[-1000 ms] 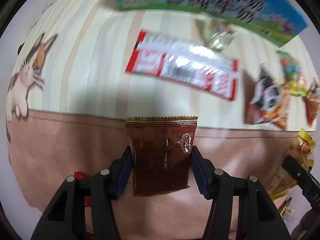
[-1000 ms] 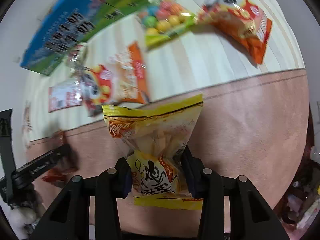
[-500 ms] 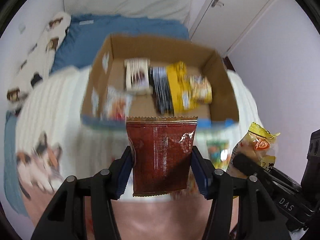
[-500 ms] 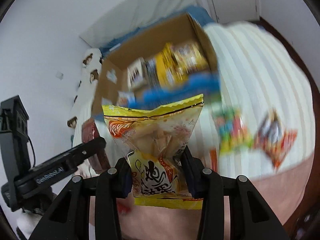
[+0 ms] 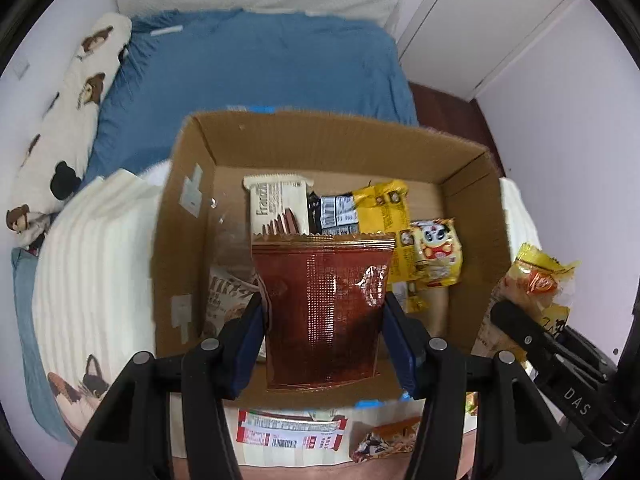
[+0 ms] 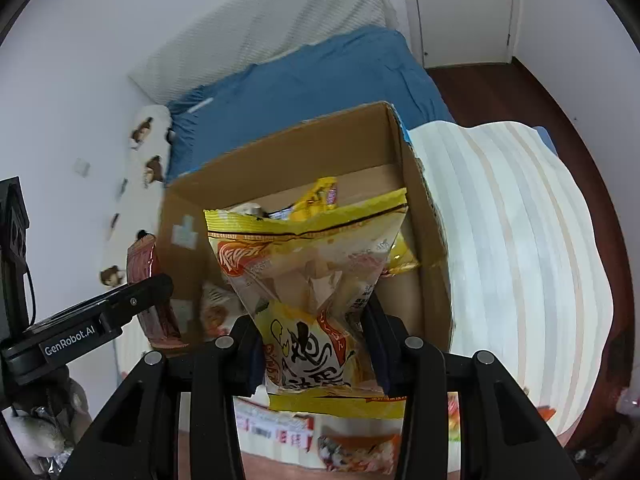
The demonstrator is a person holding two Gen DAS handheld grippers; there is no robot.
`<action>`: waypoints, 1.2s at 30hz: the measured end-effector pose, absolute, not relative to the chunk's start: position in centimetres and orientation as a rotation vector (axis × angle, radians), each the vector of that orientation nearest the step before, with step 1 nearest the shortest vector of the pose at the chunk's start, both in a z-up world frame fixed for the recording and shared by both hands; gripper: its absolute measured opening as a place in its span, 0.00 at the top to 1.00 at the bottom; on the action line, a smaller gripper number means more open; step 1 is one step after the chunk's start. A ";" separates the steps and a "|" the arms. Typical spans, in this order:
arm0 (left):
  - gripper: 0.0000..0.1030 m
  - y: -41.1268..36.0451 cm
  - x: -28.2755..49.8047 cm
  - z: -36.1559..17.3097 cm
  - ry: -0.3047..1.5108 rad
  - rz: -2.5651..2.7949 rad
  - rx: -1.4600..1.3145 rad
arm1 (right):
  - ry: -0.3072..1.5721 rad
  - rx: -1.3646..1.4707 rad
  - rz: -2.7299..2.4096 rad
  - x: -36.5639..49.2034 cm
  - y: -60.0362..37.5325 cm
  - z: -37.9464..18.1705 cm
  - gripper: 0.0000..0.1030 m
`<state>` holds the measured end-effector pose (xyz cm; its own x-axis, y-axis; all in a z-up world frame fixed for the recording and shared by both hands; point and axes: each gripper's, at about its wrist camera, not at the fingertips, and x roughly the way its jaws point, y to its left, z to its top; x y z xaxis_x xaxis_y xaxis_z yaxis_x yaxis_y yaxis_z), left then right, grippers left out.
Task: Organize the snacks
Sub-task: 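Carry both packets into the box and open both tools, then move both tools back over the remaining snacks on the bed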
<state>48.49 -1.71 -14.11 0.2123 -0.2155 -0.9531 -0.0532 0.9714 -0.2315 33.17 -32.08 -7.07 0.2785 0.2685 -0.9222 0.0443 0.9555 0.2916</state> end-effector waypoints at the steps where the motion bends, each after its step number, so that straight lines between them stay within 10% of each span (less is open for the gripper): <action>1: 0.48 -1.8 48.8 -14.8 1.372 -0.115 -0.231 | 1.298 0.272 0.146 33.8 -32.0 -7.6 0.57; 10: 0.43 -2.4 49.4 -21.5 1.531 -0.116 -0.234 | 1.409 0.275 0.087 35.9 -32.7 -13.1 0.54; 13: 0.14 -2.2 49.2 -22.4 1.553 -0.111 -0.242 | 1.474 0.253 0.058 36.0 -32.8 -14.7 0.10; 36: 0.10 -0.9 42.9 -13.5 1.254 -0.018 -0.147 | 1.351 0.145 0.070 31.8 -31.7 -10.6 0.07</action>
